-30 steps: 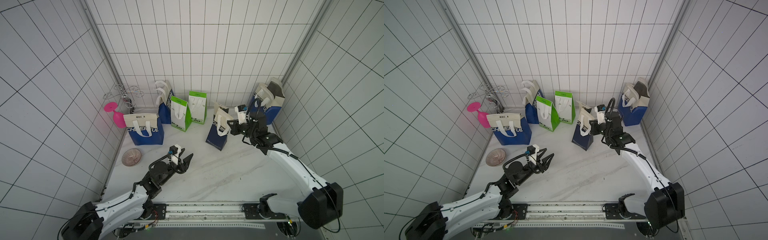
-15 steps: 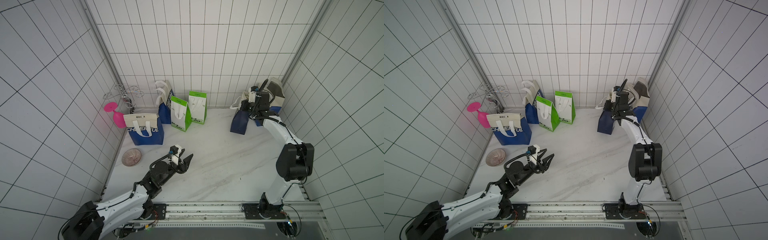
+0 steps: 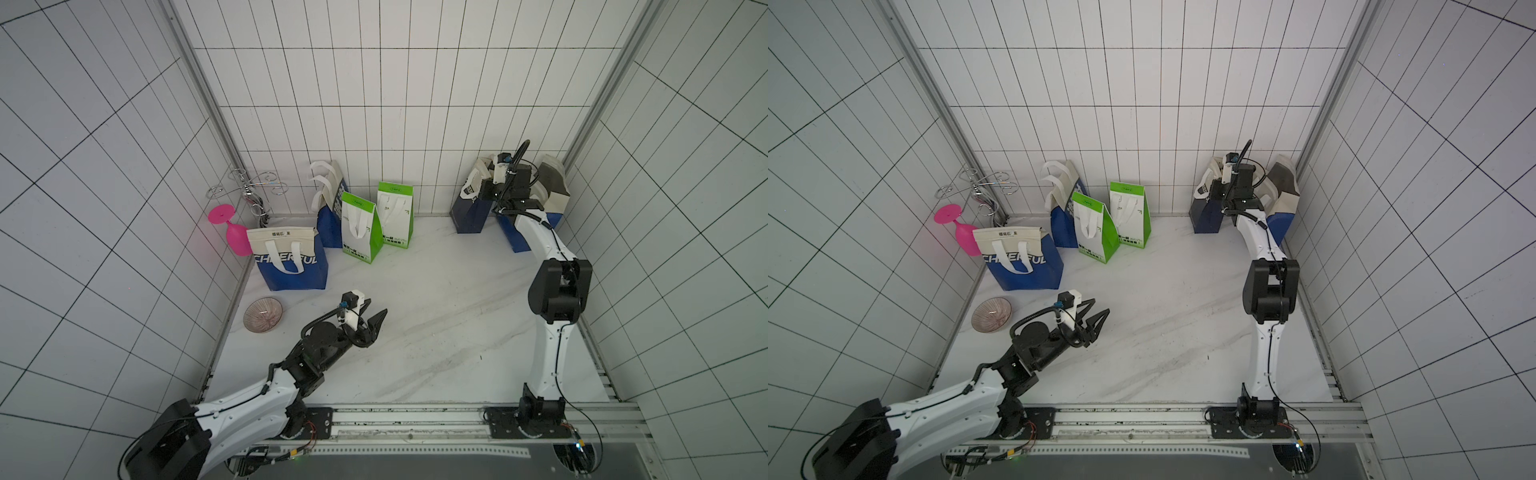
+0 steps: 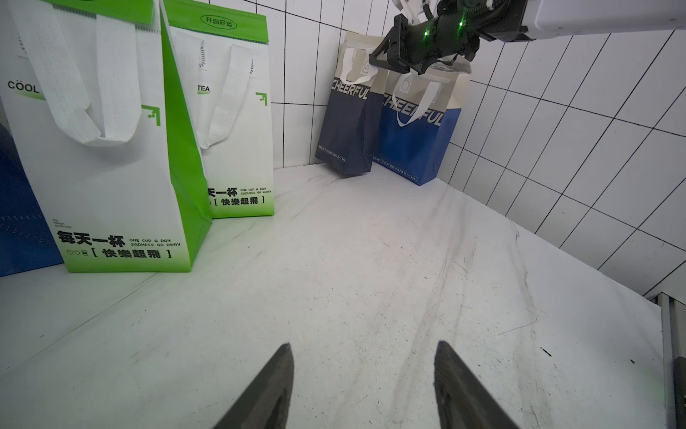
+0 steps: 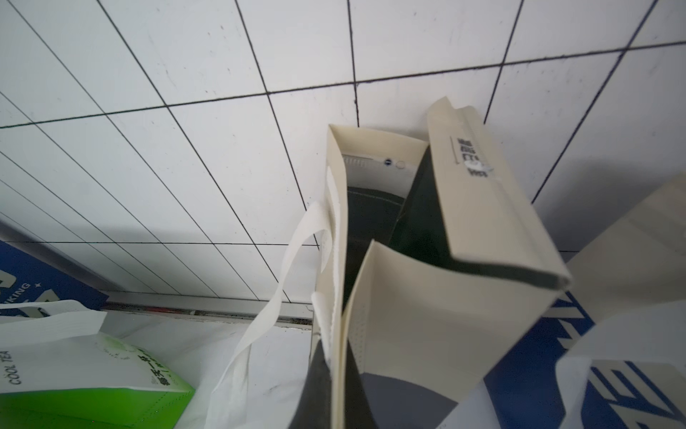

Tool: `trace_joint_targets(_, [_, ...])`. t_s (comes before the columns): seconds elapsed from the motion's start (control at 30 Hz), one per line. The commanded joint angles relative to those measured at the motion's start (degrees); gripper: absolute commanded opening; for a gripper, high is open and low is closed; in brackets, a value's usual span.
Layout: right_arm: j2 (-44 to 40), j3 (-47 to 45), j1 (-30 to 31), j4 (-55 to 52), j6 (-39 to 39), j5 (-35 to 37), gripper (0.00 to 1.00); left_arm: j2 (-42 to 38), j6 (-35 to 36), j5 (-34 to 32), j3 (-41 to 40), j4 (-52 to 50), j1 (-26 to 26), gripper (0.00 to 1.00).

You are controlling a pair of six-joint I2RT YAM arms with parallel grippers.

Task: Open the takeout bag
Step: Move the takeout bag to the center of the board.

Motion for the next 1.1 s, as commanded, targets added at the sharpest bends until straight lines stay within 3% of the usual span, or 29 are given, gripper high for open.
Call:
trace_joint_targets(0.0, [0.86, 10.83, -0.80, 2.97, -2.70, 0.65, 0.00, 0.54, -0.30, 0.75, 0.11, 0.70, -0.08, 0.62])
trace_joint_targets(0.7, [-1.16, 5.58, -4.34, 8.57, -8.08, 5.02, 0.00, 2.06, -0.41, 1.50, 0.60, 1.04, -0.07, 0.61])
trace_joint_targets(0.87, [-3.03, 0.13, -4.31, 12.32, -7.74, 8.89, 0.00, 2.06, -0.29, 1.49, 0.63, 1.04, -0.10, 0.62])
trace_joint_targets(0.97, [-4.74, -3.91, -4.31, 15.02, -8.21, 6.49, 0.00, 2.06, -0.38, 1.58, 0.62, 1.05, -0.11, 0.61])
trace_joint_targets(1.07, [-7.11, -8.58, -4.31, 17.95, -6.32, 1.80, 0.36, 2.19, -0.39, 1.70, 0.77, 1.06, -0.08, 0.62])
